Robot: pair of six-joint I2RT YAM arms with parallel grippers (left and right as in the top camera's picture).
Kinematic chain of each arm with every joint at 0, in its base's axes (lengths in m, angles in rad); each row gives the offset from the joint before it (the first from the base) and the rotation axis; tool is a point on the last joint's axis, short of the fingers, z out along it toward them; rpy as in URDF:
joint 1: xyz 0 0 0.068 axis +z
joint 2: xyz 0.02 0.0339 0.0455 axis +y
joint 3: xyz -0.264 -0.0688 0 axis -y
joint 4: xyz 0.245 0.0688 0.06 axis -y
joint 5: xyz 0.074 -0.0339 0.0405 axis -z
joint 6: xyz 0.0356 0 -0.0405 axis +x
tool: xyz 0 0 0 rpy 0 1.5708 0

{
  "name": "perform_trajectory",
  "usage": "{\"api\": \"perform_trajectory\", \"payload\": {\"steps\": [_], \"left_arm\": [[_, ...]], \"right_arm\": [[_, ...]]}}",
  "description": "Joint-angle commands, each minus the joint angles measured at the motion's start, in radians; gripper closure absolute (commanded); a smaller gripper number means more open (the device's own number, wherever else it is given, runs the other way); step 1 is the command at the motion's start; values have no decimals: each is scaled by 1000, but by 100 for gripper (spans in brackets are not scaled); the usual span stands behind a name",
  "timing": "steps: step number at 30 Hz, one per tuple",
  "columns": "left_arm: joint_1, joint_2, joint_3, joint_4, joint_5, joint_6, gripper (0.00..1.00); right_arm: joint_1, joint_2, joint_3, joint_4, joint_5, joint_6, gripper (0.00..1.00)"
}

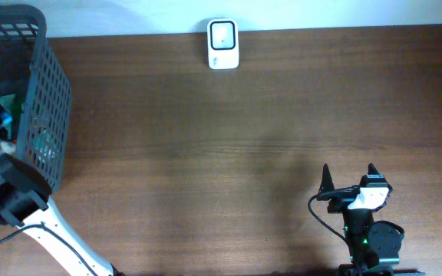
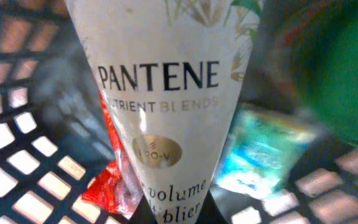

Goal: Scan the item barcode
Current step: 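Reach the left gripper into the basket and grasp the white Pantene tube, then carry the tube out and set it upright-flat on the table center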

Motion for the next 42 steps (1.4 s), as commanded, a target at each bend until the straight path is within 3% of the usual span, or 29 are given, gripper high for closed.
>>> {"api": "perform_trajectory", "payload": {"steps": [1, 7, 11, 13, 16, 19, 22, 25, 28, 31, 36, 42], "left_arm": [[4, -56, 303, -31, 230, -17, 100], [2, -175, 543, 53, 647, -29, 100], [1, -298, 543, 168, 803, -283, 100], [1, -333, 543, 201, 884, -324, 100], [-52, -362, 543, 190, 1089, -324, 100], [-215, -361, 541, 75, 1101, -275, 100], [-432, -360, 529, 36, 934, -211, 100], [-643, -356, 527, 13, 678, -211, 100], [-885, -323, 527, 6, 321, -216, 100], [-1051, -256, 526, -30, 111, -271, 100], [-1185, -80, 483, -30, 51, -322, 100], [-1242, 90, 304, 3, 53, -437, 100]], "right_arm": [[-7, -7, -9, -3, 5, -4, 1], [-7, -7, -9, -3, 5, -4, 1], [-7, -7, -9, -3, 5, -4, 1], [-7, -7, -9, -3, 5, -4, 2], [-7, -7, -9, -3, 5, -4, 1], [-7, -7, -9, -3, 5, -4, 2], [-7, -7, -9, -3, 5, -4, 2], [-7, -7, -9, -3, 5, -4, 1], [-7, -7, -9, -3, 5, -4, 1], [-7, -7, -9, -3, 5, -4, 1], [-7, -7, -9, -3, 5, -4, 1], [-7, -7, -9, -3, 5, -4, 2]]}}
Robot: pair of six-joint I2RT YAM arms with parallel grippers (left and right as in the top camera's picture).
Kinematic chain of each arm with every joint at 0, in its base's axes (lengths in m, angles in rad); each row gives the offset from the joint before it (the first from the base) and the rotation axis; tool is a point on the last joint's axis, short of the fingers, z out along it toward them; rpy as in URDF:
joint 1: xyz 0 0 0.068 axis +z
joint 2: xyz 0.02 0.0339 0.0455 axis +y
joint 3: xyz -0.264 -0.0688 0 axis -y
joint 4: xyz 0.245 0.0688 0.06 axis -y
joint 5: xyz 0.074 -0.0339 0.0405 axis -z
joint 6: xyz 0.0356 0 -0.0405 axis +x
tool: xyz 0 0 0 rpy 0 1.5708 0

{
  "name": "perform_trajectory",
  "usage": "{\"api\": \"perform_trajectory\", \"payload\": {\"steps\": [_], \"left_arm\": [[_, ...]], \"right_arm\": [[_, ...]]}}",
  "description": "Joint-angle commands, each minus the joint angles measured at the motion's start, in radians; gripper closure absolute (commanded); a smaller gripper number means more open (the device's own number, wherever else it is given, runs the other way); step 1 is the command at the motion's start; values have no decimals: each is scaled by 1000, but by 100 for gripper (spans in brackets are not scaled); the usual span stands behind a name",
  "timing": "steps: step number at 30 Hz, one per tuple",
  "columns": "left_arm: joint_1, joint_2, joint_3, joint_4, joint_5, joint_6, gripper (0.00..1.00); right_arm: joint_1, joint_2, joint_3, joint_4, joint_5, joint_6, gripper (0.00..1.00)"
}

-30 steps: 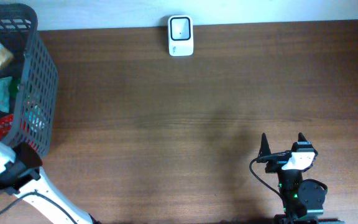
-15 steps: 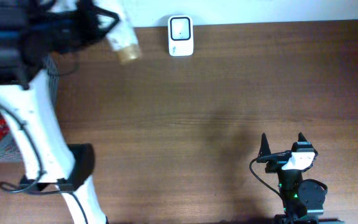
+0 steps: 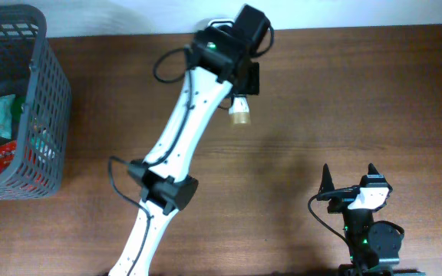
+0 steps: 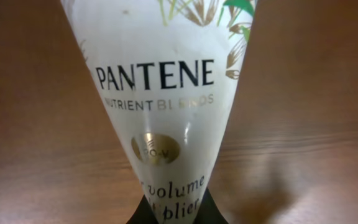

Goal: Scan the item barcode
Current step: 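Carry the tube out and set it upright-flat on the table center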

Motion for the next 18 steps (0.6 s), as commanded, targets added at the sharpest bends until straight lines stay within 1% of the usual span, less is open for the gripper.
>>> {"api": "perform_trajectory", "payload": {"steps": [1, 4, 6, 7, 8, 9, 11, 12, 13, 14, 15, 16, 17, 18], "left_arm": [[-28, 58, -85, 56, -27, -56, 96], [-56, 142, -167, 127, -27, -56, 95], [-64, 175, -196, 160, -27, -56, 99], [-67, 189, -210, 183, -27, -56, 98], [-69, 204, -214, 198, -27, -56, 94], [-71, 214, -215, 206, -27, -56, 87], [-70, 219, -215, 217, -27, -56, 84], [-68, 219, -215, 224, -27, -56, 79], [-65, 219, -209, 227, -27, -53, 70], [-61, 218, -188, 223, -27, -33, 64], [-51, 214, -138, 201, -27, 12, 57], [-42, 210, -70, 173, -27, 44, 43], [-31, 206, -1, 146, -27, 60, 35], [-5, 196, 136, 101, -27, 62, 29]], "right_arm": [[-7, -7, -9, -3, 5, -3, 1], [-7, -7, -9, -3, 5, -3, 1], [-7, -7, -9, -3, 5, -3, 1], [-7, -7, -9, -3, 5, -3, 2], [-7, -7, -9, -3, 5, -3, 2], [-7, -7, -9, -3, 5, -3, 1], [-7, -7, -9, -3, 5, -3, 1], [-7, -7, -9, -3, 5, -3, 2], [-7, -7, -9, -3, 5, -3, 1], [-7, -7, -9, -3, 5, -3, 1], [-7, -7, -9, -3, 5, -3, 2], [-7, -7, -9, -3, 5, -3, 1], [-7, -7, -9, -3, 5, -3, 2], [-7, -7, -9, -3, 5, -3, 1]]}}
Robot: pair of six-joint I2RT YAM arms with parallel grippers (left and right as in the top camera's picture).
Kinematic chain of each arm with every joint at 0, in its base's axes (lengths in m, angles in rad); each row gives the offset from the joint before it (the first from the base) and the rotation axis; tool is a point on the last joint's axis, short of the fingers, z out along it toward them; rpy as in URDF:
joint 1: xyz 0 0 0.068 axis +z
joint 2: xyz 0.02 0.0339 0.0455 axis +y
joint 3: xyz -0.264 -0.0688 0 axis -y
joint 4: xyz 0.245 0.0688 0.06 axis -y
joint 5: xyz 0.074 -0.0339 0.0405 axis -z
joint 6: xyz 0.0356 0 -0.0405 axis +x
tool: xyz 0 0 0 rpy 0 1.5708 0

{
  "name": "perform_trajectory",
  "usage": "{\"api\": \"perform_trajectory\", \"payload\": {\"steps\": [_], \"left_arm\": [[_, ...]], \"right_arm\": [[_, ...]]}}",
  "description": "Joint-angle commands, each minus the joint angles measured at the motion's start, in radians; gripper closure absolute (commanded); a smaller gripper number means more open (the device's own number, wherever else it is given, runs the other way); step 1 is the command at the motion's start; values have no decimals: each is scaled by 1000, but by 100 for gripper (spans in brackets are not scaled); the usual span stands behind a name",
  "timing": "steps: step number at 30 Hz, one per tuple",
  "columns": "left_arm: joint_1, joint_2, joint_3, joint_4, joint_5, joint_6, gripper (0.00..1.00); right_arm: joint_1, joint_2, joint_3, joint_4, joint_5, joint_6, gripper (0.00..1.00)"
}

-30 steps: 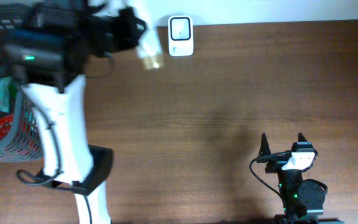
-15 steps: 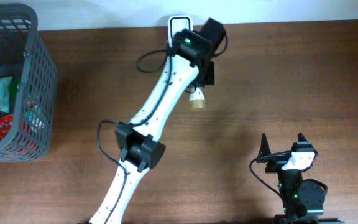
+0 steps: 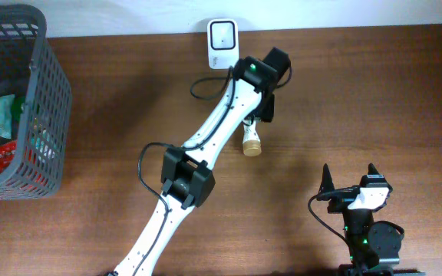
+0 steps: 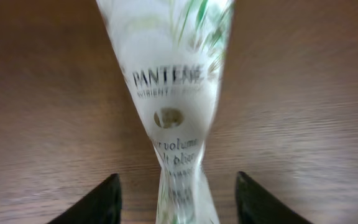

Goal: Scan the item barcode
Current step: 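Carry the tube out and set it upright-flat on the table center, then return the left gripper to the basket and grasp the red Hacks bag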

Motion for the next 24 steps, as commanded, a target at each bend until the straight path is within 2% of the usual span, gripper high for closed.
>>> {"api": "perform_trajectory", "payload": {"steps": [1, 2, 7, 9, 11, 13, 16, 18, 24], "left_arm": [[69, -54, 290, -74, -15, 56, 26], [100, -123, 287, -61, -20, 60, 23], [294, -393, 288, -34, -155, 60, 22], [398, -488, 288, -32, -164, 60, 18], [539, -577, 288, -18, -164, 60, 1], [653, -618, 288, -27, -164, 60, 1], [832, -624, 272, -131, -164, 82, 1], [950, -616, 186, -165, -160, 82, 1], [1151, -616, -198, -118, -168, 82, 2]], "right_arm": [[-7, -7, -9, -3, 5, -4, 1], [-7, -7, -9, -3, 5, -4, 2], [-7, -7, -9, -3, 5, -4, 2], [-7, -7, -9, -3, 5, -4, 2], [-7, -7, -9, -3, 5, -4, 2], [-7, -7, -9, -3, 5, -4, 1], [-7, -7, -9, -3, 5, -4, 1], [-7, -7, -9, -3, 5, -4, 2], [-7, -7, -9, -3, 5, -4, 1]]}}
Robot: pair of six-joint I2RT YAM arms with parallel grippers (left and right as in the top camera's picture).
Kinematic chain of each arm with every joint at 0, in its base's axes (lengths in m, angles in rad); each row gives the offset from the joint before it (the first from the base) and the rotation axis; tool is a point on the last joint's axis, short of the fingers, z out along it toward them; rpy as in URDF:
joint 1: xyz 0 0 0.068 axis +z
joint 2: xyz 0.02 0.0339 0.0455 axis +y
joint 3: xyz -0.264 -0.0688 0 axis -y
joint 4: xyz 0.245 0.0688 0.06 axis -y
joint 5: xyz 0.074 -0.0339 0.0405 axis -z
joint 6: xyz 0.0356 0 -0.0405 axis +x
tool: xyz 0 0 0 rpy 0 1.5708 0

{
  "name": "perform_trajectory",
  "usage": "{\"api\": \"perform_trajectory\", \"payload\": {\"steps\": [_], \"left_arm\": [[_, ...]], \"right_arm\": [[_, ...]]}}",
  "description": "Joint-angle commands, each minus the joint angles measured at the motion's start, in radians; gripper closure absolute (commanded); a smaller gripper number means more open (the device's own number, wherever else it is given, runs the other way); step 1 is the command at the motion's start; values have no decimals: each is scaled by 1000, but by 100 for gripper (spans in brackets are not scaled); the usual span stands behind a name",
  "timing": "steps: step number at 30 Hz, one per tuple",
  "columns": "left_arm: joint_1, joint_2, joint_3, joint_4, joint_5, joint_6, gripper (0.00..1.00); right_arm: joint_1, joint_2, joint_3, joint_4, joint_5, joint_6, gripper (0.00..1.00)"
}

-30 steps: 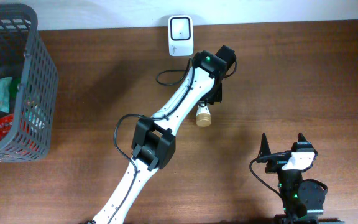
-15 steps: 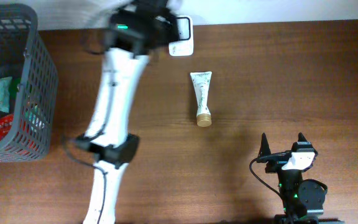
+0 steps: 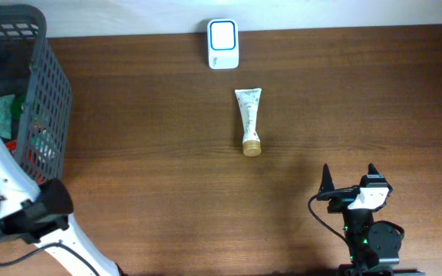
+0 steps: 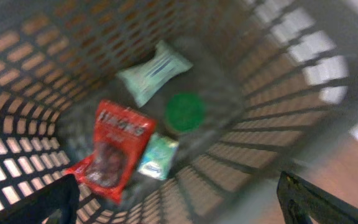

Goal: Scan the item barcode
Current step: 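Return the left gripper to the basket and grasp the red Hacks bag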

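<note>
A white Pantene tube (image 3: 248, 121) with a gold cap lies on the wooden table, cap toward the front. It is just in front of the white scanner (image 3: 222, 34) at the back edge. My left gripper (image 4: 182, 211) is open and empty above the grey basket (image 3: 48, 115), its dark fingertips (image 4: 42, 202) spread wide. Below it in the basket are a red snack packet (image 4: 114, 146), a green lid (image 4: 185, 112), a pale packet (image 4: 154, 71) and a small teal packet (image 4: 158, 157). My right gripper (image 3: 349, 180) rests open at the front right.
The basket stands at the table's far left edge with tall mesh walls. The left arm's white links (image 3: 21, 207) cross the front left corner. The wrist view is blurred.
My left gripper was open over the tube in front of the scanner. It is now above the basket at the far left, still open. The tube lies alone on the table.
My left gripper was first down in the basket, shut on the Pantene tube. Then it held the tube right at the scanner. Then it stood open with the tube lying just in front of the scanner. Now it is back above the basket. The right arm never moved.
</note>
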Motion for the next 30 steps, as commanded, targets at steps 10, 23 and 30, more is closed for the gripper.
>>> {"api": "perform_trajectory", "payload": {"steps": [10, 23, 30], "left_arm": [[165, 5, -891, 390, -85, 219, 0], [263, 5, -1140, 606, -27, 329, 46], [266, -14, -1092, 547, -13, 303, 100]], "right_arm": [[-7, -7, -9, -3, 5, -4, 1], [-7, -7, -9, -3, 5, -4, 1], [-7, -7, -9, -3, 5, -4, 1]]}}
